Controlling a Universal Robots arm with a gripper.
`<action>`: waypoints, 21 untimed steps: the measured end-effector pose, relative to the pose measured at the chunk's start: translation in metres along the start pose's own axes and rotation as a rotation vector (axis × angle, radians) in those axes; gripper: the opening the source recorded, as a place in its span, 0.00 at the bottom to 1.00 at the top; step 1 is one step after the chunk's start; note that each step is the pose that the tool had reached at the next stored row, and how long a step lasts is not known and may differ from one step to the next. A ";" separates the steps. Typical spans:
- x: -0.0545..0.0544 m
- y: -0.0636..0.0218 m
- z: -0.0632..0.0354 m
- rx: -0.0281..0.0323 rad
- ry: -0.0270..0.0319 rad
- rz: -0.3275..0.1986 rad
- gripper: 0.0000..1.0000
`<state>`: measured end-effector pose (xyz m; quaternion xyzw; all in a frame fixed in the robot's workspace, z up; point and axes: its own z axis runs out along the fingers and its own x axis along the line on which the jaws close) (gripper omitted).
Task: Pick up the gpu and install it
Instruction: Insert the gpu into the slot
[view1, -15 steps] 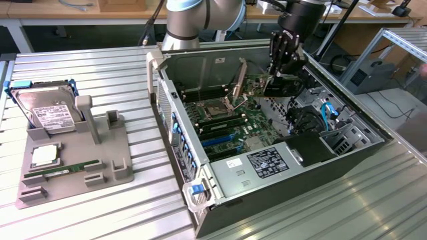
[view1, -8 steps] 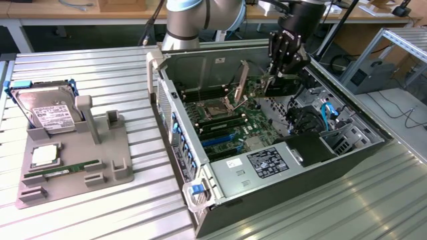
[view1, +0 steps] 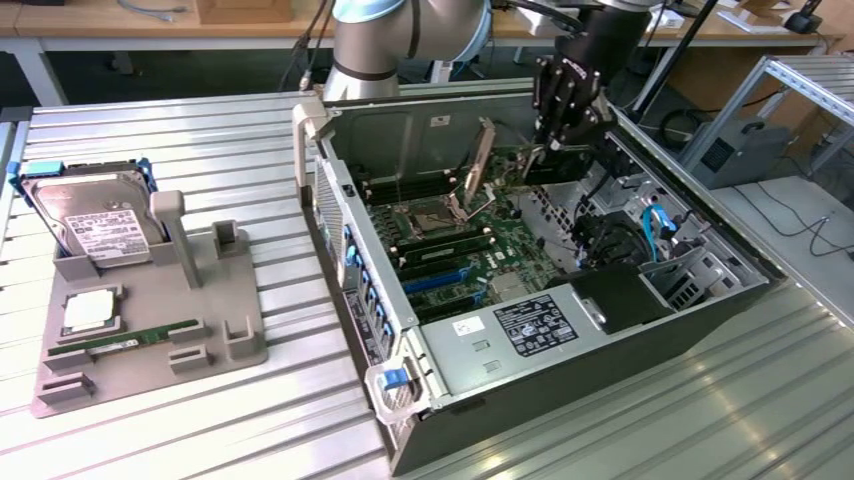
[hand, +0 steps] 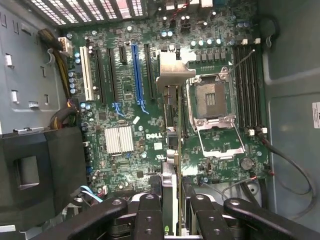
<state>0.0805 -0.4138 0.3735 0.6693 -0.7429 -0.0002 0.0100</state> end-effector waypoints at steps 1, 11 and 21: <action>0.000 0.0000 0.0000 0.0002 0.0002 -0.017 0.27; 0.002 0.0157 0.0029 0.0008 0.0008 -0.058 0.27; 0.005 0.0306 0.0166 0.0008 0.0007 -0.058 0.27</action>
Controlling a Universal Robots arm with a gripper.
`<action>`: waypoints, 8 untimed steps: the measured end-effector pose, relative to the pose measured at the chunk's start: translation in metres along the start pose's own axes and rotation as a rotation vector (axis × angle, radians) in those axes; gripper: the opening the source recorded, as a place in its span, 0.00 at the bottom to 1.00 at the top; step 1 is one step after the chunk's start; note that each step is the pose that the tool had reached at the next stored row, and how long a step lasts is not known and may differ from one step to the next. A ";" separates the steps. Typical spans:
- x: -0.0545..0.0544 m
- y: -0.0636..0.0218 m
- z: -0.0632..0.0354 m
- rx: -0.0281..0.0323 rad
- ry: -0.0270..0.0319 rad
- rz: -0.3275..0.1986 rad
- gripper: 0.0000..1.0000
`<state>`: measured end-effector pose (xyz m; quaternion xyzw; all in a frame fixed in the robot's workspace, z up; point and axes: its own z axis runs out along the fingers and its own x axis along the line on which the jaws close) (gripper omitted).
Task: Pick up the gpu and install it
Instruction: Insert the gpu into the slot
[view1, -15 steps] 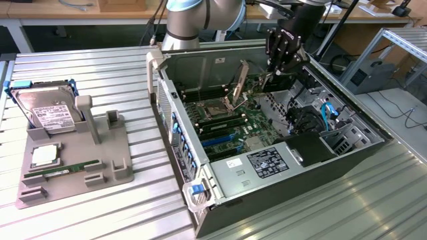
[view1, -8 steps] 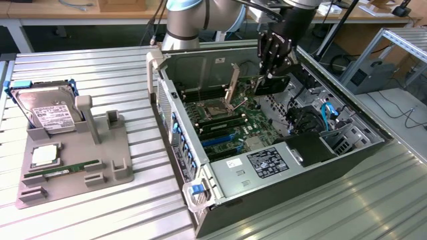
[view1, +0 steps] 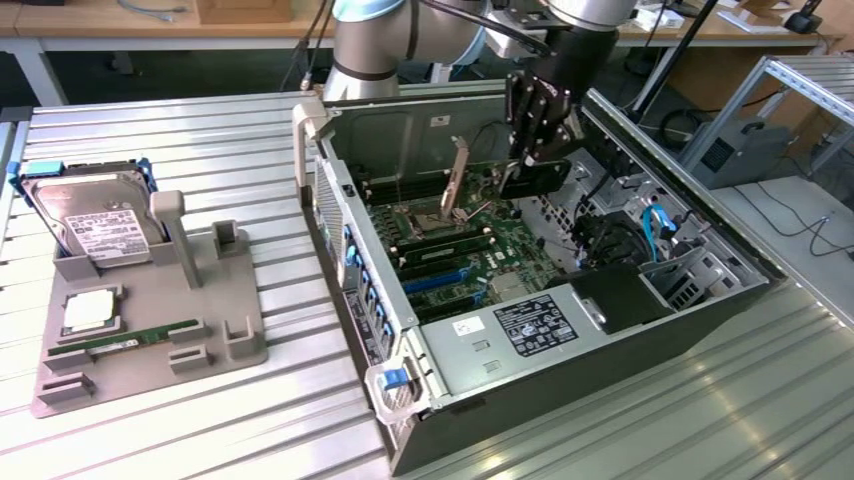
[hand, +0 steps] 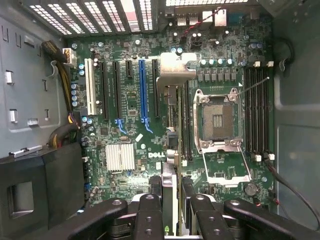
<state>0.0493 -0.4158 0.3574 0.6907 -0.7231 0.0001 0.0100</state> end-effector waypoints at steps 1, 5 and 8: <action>0.000 0.0011 0.0017 0.0000 0.0000 0.000 0.27; 0.001 0.0035 0.0062 0.0000 0.0000 0.000 0.27; 0.001 0.0047 0.0085 0.0000 -0.0001 0.000 0.27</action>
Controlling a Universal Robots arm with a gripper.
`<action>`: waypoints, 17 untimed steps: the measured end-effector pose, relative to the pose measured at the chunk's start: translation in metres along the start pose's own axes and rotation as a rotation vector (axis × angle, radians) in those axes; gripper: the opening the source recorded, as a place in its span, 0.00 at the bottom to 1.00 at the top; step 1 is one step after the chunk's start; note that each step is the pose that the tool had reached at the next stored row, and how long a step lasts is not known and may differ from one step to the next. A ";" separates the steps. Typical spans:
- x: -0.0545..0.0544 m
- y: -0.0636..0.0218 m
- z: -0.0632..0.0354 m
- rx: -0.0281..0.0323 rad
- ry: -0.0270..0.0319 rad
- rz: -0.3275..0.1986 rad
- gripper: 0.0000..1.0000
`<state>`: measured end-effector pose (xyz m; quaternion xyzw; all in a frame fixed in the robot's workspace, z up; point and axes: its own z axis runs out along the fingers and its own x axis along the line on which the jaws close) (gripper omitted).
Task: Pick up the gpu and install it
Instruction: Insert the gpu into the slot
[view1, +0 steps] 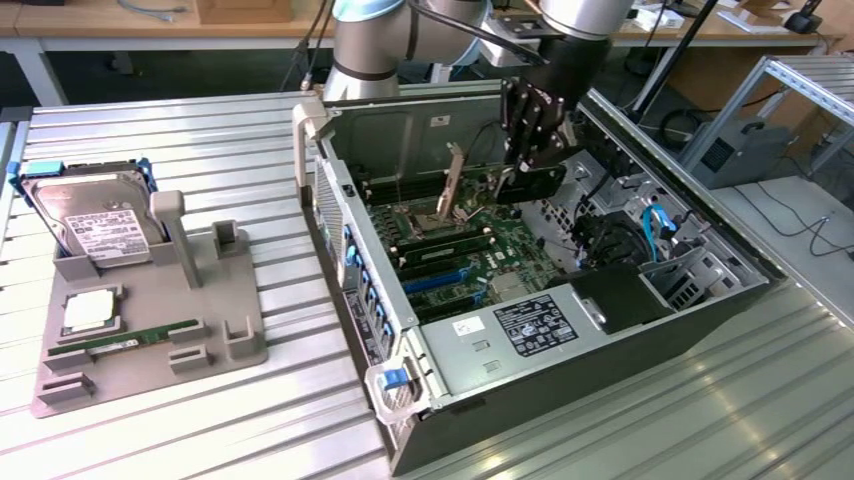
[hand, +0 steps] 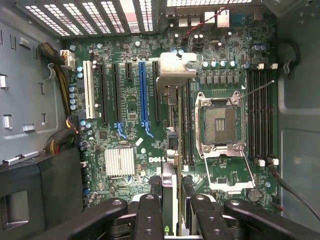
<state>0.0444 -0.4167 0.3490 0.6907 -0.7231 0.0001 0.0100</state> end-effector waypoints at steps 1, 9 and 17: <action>0.000 0.0008 0.0013 0.0000 0.0000 0.000 0.27; 0.001 0.0050 0.0095 0.0000 0.0001 0.000 0.27; 0.002 0.0077 0.0146 0.0000 0.0000 0.000 0.27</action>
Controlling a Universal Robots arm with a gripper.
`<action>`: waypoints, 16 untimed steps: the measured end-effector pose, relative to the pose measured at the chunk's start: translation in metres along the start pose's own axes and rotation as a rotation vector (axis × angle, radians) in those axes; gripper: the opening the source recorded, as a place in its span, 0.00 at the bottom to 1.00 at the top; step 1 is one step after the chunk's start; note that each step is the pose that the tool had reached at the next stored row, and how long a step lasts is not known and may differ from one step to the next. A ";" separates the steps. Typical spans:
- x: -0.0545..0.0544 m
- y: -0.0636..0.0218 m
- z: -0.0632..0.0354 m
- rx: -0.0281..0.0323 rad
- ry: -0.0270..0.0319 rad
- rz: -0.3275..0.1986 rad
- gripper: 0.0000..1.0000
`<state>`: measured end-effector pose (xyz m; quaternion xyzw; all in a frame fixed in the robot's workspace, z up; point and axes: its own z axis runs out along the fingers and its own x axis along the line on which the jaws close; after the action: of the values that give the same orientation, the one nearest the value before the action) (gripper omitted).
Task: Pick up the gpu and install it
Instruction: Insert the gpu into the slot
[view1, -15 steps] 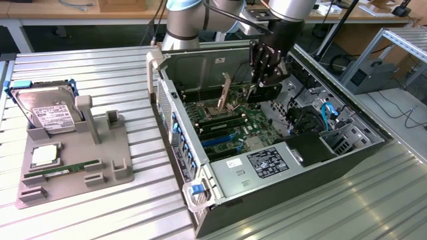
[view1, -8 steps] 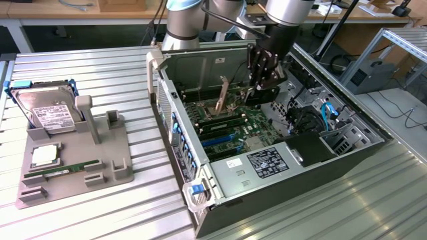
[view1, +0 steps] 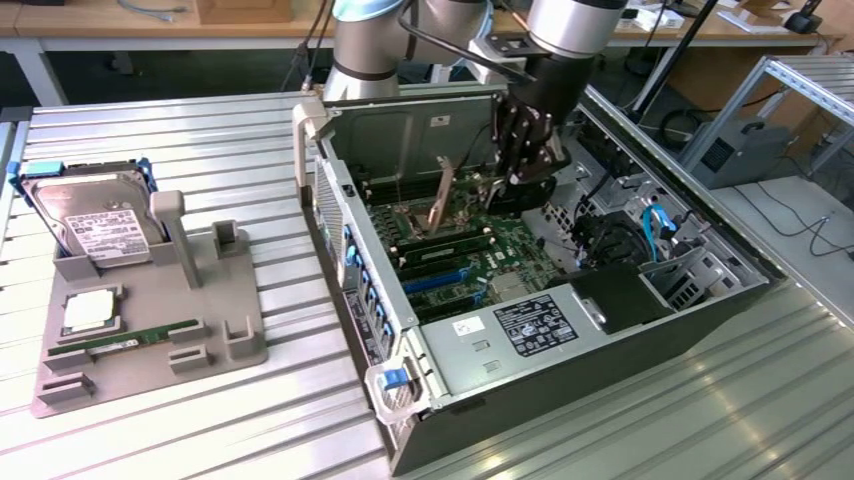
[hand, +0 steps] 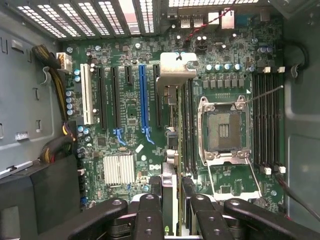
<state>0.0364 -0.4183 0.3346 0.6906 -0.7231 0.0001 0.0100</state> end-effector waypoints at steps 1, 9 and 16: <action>0.000 0.0007 0.0013 0.0000 0.0000 0.000 0.27; 0.001 0.0040 0.0073 0.0000 0.0000 0.000 0.27; 0.002 0.0084 0.0138 0.0000 0.0000 0.000 0.27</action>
<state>0.0278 -0.4201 0.3209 0.6907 -0.7231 0.0001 0.0100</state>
